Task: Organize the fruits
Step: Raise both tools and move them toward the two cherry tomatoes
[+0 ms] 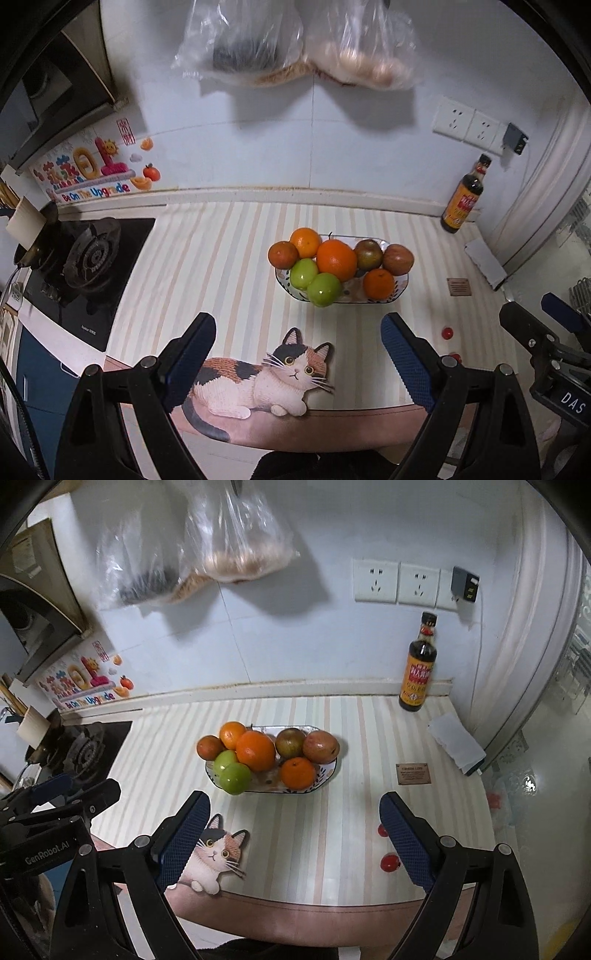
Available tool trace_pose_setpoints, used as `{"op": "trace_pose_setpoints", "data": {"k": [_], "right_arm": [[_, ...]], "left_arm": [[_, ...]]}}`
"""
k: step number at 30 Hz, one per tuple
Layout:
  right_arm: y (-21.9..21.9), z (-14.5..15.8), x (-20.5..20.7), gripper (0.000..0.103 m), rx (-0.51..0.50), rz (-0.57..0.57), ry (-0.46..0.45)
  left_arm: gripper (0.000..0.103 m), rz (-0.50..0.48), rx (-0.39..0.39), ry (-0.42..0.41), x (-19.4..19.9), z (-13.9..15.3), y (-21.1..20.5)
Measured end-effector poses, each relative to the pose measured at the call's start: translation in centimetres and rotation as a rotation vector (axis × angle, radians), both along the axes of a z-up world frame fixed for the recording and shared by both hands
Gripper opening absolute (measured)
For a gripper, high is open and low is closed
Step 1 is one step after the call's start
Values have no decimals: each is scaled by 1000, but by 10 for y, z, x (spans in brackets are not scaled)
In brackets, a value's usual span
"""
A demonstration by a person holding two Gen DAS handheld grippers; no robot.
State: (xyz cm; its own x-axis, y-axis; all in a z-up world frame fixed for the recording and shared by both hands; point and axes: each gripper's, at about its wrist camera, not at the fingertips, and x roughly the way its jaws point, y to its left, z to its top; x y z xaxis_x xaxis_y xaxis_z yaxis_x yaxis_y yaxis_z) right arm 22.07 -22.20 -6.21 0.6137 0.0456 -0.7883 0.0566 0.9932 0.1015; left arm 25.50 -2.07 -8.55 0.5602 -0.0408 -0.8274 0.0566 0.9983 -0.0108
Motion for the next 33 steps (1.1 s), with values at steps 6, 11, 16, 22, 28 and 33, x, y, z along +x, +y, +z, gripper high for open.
{"op": "trace_pose_setpoints", "data": {"k": [6,11,16,22,28,33], "right_arm": [[4,20,-22,95,5,0,-29],[7,25,-35,95,-2,-5,-37],[9,23,-43,95,2,-9,-27],[4,14,-49,95,42,-17,-4],[-32,-10,-42,98,159,-47,37],[-104,-57,-33,98,193,-171,100]], "left_arm": [[92,-17,-13,-27,-23,14,-1],[92,-26,-14,-45,-35,18,-1],[92,-33,-15,-40,-43,17,-1],[92,-35,-26,-33,-47,17,0],[103,-40,-11,-33,-38,13,-15],[103,-69,30,-15,-10,-8,-53]]}}
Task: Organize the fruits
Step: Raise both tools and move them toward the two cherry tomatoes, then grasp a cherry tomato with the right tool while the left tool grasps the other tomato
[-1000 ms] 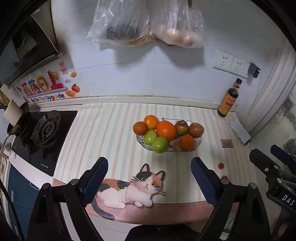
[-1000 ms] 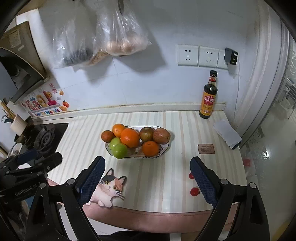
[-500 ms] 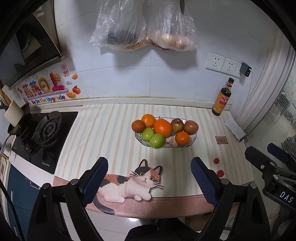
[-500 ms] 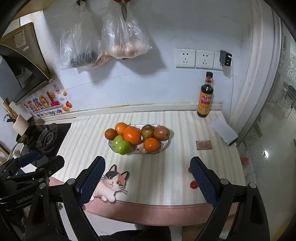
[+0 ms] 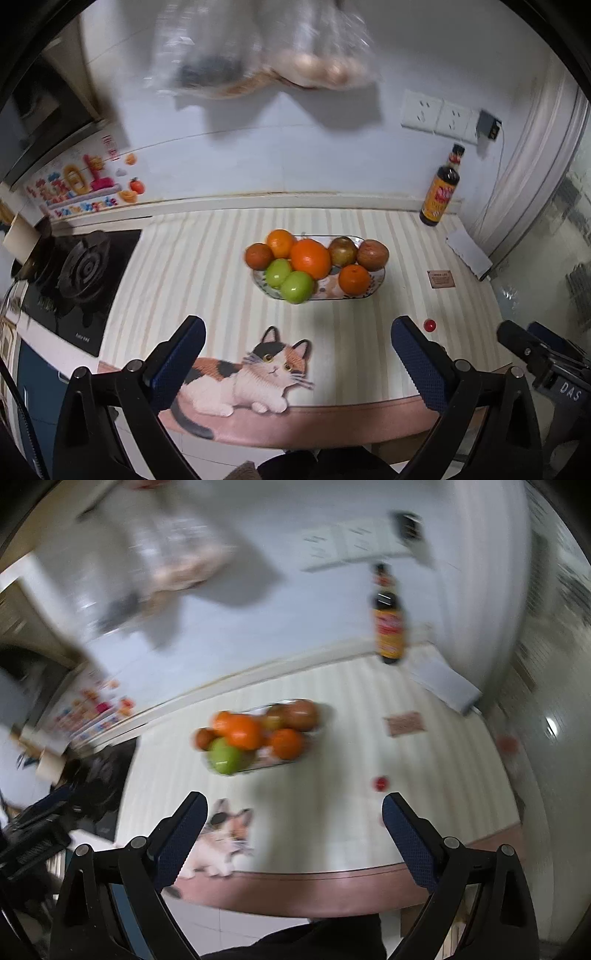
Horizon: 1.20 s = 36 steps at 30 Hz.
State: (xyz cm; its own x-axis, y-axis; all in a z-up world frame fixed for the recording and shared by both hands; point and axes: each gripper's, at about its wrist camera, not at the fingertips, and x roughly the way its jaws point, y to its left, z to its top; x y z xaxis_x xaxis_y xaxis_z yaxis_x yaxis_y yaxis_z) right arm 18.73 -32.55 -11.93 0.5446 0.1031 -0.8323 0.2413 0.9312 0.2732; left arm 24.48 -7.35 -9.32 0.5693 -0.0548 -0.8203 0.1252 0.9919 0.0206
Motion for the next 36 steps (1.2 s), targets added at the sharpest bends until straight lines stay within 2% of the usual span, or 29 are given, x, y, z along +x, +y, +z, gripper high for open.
{"op": "trace_pose_setpoints", "data": {"k": [5,7,9,12,15,16,19,23,27,32,34,36], "right_arm": [[-67,-73,10,97,20,-88,113],[-84,-111,18,88,60,-89,166],[-92,-146,26,74,110,-75,213],[-91,-193,39,61,181,-42,264],[-84,-221,49,53,199,-11,286],[-81,-227,52,47,202,-3,293],[-74,-241,58,35,186,27,307],[-76,-236,58,35,144,41,281],[-103,-224,46,35,148,-19,259],[-137,-220,29,35,139,-96,273],[-146,-219,24,35,136,-117,278],[-150,-219,20,35,137,-131,283]], "left_arm": [[103,-61,75,69,31,-45,-57],[103,-93,126,111,45,-73,-84],[103,-112,163,153,55,-97,-102],[103,-144,208,235,69,-136,-128],[103,-156,235,296,78,-163,-143],[103,-155,242,316,82,-171,-147],[103,-151,240,351,88,-186,-154],[103,-165,224,386,96,-198,-169],[103,-209,169,453,102,-215,-191],[100,-292,107,536,105,-242,-230],[89,-321,102,551,106,-253,-243],[59,-346,103,578,105,-264,-254]]}}
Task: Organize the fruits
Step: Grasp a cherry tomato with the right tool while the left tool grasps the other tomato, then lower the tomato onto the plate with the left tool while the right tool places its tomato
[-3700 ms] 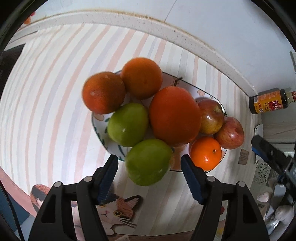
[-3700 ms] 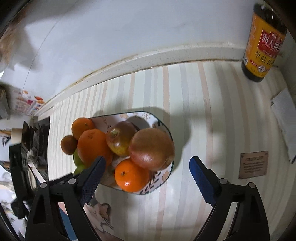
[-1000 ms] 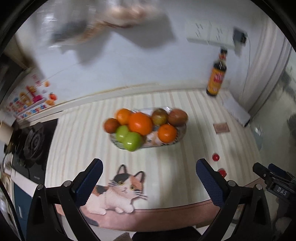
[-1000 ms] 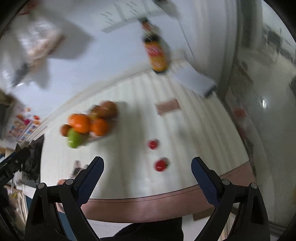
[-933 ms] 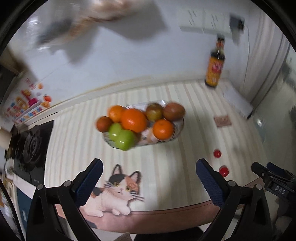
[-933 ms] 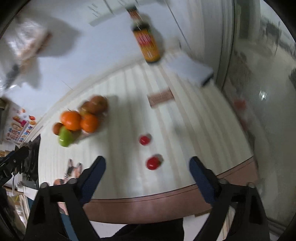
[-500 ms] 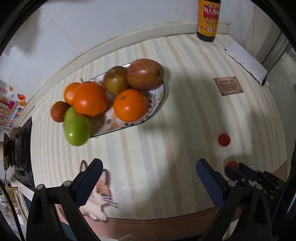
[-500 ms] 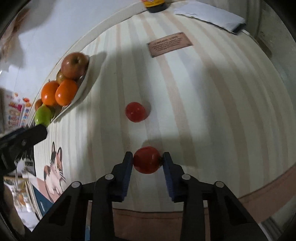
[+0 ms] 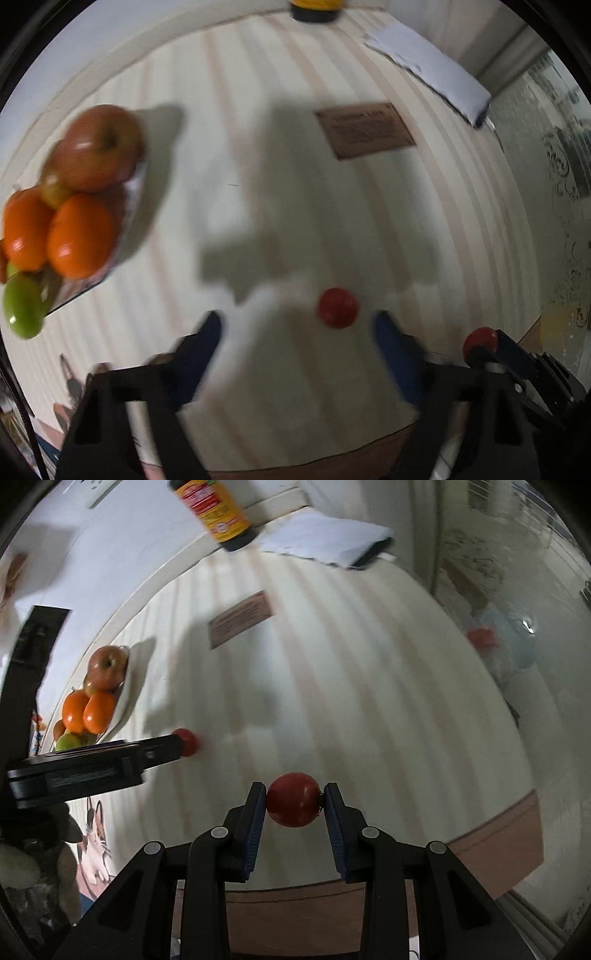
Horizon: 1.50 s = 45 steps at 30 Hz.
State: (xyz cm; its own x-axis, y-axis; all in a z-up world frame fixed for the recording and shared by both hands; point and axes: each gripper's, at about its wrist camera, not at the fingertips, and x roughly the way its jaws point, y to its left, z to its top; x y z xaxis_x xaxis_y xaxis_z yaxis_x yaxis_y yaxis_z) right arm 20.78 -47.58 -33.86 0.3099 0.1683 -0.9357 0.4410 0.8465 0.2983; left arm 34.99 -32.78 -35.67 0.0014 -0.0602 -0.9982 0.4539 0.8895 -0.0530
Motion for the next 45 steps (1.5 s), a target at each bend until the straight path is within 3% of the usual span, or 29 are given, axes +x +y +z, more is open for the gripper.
{"op": "trace_pose_setpoints", "data": {"k": [3,7,13,19,25,30,32,38,45], "right_arm": [[-6,0,-4,35,-1,-17,0],[-8,3,-4,35,5,-30,-7],[2,8,6,35,6,7,-25],[27,19,31,35,50,73,-81],[70,21,73,35,229,135,-149],[100,5,122,35,466,99,-180],[108,1,139,35,504,87,-181],[127,2,178,35,470,104,-175],[127,-9,195,37,434,76,-109]], "left_arm": [[40,-30,8,15,-4,-10,-10],[22,-58,-15,-26,-9,-6,-14],[22,-7,-51,-30,-3,3,4],[22,94,-107,-46,9,36,57],[22,248,-146,-72,31,79,136],[22,388,-163,-60,60,74,187],[22,428,-178,-31,72,68,199],[23,485,-185,6,100,57,210],[24,468,-116,22,108,47,203]]}}
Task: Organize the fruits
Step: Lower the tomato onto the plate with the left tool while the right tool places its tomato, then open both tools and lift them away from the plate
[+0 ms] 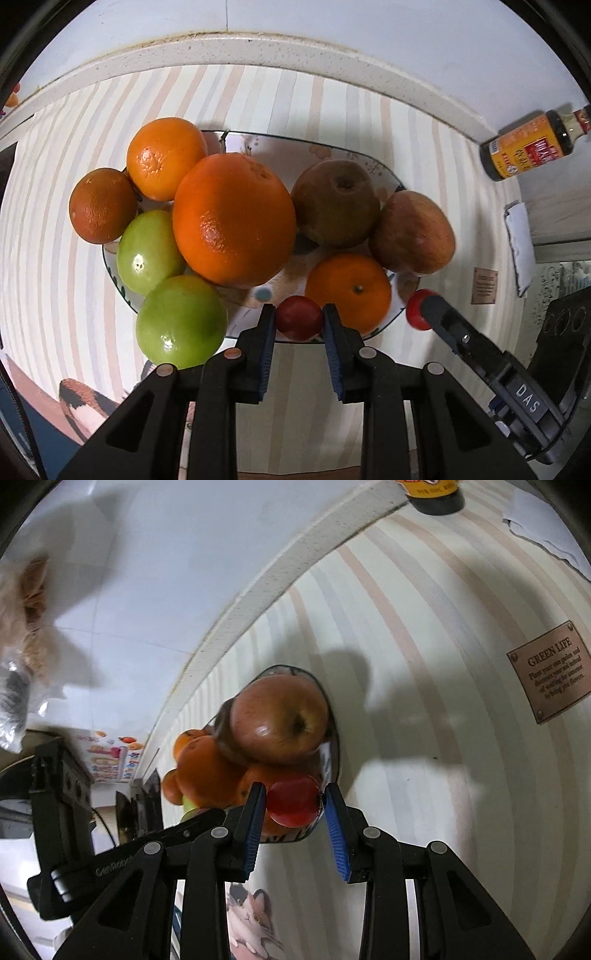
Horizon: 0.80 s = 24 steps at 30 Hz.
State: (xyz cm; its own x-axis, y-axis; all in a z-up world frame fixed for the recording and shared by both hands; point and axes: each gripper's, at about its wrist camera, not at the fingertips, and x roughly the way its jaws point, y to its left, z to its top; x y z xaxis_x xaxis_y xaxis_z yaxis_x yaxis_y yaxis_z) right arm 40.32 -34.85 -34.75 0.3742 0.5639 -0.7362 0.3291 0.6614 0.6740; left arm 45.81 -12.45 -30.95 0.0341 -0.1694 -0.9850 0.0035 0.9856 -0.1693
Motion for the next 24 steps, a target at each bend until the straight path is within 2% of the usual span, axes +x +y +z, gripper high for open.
{"op": "trace_pose_setpoints", "data": {"k": [1,3,5,7,9,11,13,14,15,19,24], "right_arm": [[-1,-2,0,39,3,-3,8],[-3,-1,-1,65,-3,-14,6],[-6,2,-2,69,-9,-21,0],[-8,6,-4,72,-23,-22,-2],[-6,13,-5,78,-96,-4,0],[-2,24,-8,89,-207,35,3],[7,36,-13,93,-335,92,-1],[11,41,-15,93,-386,115,-2],[17,47,-19,93,-440,143,-7],[33,66,-35,96,-557,199,-33],[50,93,-50,97,-632,211,-76]], "left_arm": [[25,4,3,1,1,0,0],[30,8,10,-10,1,1,0],[41,16,5,-17,2,3,2],[45,25,2,-34,1,8,4],[53,29,7,-41,-2,12,9],[63,32,13,-63,-8,18,14],[77,31,37,-85,-17,25,17],[93,23,73,-97,-21,28,18],[97,17,104,-113,-25,31,18],[97,17,159,-173,-50,46,30],[97,42,177,-227,-71,64,48]]}}
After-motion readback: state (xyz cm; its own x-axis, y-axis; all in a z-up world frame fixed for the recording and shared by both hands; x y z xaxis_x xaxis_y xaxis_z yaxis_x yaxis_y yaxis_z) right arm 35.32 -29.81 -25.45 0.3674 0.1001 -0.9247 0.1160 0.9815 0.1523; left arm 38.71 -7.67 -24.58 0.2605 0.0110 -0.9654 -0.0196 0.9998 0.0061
